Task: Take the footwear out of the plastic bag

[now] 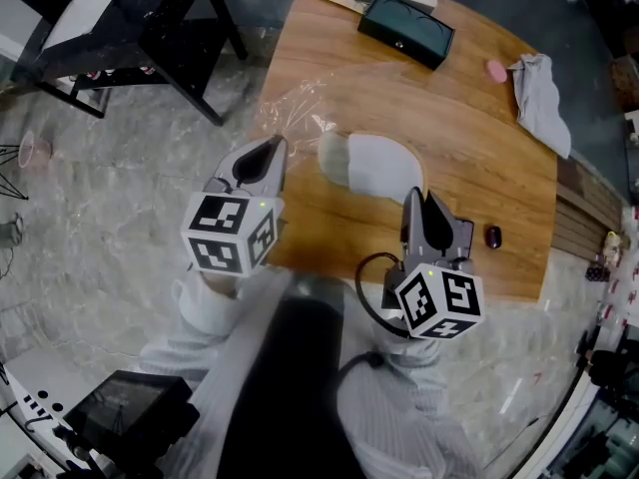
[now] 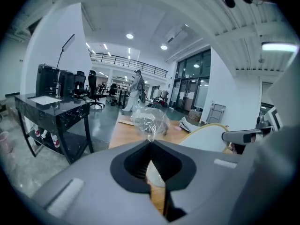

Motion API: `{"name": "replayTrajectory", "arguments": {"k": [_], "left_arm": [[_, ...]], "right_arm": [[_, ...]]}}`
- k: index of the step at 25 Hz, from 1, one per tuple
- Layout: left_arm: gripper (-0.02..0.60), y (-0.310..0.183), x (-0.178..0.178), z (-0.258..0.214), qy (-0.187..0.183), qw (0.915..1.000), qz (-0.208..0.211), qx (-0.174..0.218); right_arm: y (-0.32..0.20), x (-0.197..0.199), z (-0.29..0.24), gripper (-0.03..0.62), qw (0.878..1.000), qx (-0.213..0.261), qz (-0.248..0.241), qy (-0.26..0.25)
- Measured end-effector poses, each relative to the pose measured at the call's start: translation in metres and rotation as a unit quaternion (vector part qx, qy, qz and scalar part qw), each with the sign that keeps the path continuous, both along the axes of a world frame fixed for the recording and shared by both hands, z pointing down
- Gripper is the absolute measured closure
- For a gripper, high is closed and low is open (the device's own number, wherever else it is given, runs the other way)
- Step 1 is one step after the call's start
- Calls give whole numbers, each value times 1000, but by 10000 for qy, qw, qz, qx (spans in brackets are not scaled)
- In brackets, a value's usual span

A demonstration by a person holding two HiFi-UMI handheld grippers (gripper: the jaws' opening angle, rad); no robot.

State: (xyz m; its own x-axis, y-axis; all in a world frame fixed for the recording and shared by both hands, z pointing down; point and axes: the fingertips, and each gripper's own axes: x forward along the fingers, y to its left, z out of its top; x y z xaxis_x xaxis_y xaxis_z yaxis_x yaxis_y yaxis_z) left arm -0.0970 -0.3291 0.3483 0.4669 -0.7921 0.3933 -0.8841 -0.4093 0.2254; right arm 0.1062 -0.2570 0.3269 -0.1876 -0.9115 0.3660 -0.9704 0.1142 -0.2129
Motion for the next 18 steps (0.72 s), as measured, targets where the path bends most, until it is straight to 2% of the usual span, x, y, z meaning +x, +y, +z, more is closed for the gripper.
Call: {"name": "replayTrajectory", "arguments": {"k": [18], "left_arm": [[580,0,5,-6,20,10000,-9,58]], "right_arm": [[-4,4,-8,543,9998,121,-31,138]]}}
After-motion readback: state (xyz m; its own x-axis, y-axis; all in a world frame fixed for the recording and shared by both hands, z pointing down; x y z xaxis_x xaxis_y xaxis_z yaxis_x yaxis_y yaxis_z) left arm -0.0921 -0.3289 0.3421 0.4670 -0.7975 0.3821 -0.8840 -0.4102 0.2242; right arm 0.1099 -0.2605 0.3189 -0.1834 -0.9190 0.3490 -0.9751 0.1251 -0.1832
